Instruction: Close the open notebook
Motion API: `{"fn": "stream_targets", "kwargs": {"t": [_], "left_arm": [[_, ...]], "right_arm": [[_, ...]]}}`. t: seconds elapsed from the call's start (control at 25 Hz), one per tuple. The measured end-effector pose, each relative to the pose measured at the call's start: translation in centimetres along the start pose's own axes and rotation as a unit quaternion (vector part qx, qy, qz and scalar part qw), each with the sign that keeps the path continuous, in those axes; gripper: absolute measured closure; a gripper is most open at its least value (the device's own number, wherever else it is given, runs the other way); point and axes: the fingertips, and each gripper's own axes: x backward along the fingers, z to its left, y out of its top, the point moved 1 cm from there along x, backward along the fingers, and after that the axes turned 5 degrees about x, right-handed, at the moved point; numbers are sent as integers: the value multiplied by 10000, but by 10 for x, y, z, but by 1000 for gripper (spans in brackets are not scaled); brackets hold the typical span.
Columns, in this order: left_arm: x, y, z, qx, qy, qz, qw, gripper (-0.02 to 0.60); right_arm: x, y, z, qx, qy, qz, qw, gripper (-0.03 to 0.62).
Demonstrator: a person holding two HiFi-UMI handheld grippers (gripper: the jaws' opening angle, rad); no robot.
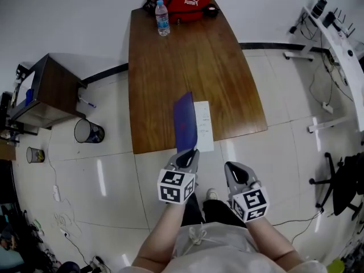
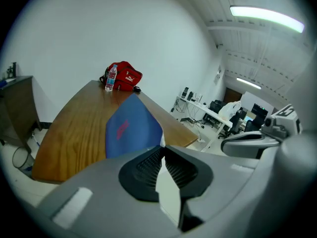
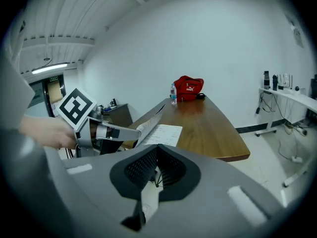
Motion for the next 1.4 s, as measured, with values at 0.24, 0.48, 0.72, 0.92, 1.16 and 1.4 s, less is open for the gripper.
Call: {"fn": "stream_targets", "kwargs": {"t": [0.24,0.48,0.72,0.92,1.16,1.4], "left_arm": [[-53,-28,-13,-266,235,345,9988,543],[-93,-57,-18,-322,359,561,9973,517],[-104,-63,-40,-515,226,614,9965,505],[-74,-41,-52,-551,324,133,9979,505],[10,12,-70,-484,391,-1215,9906,516],[95,63,-89,-797,655,-2388,9656,574]], "right_arm": [[7,-29,-39,-275,-211,121,9993,586],[11,-56,-60,-480,-328,222,9981,586],[27,-69,-76,-561,-432,284,9971,588],[39,-64,-79,-416,-335,145,9985,586],[58,-32,-63,19,-93,-201,9998,588],[80,-7,-46,289,63,-403,9988,586]]}}
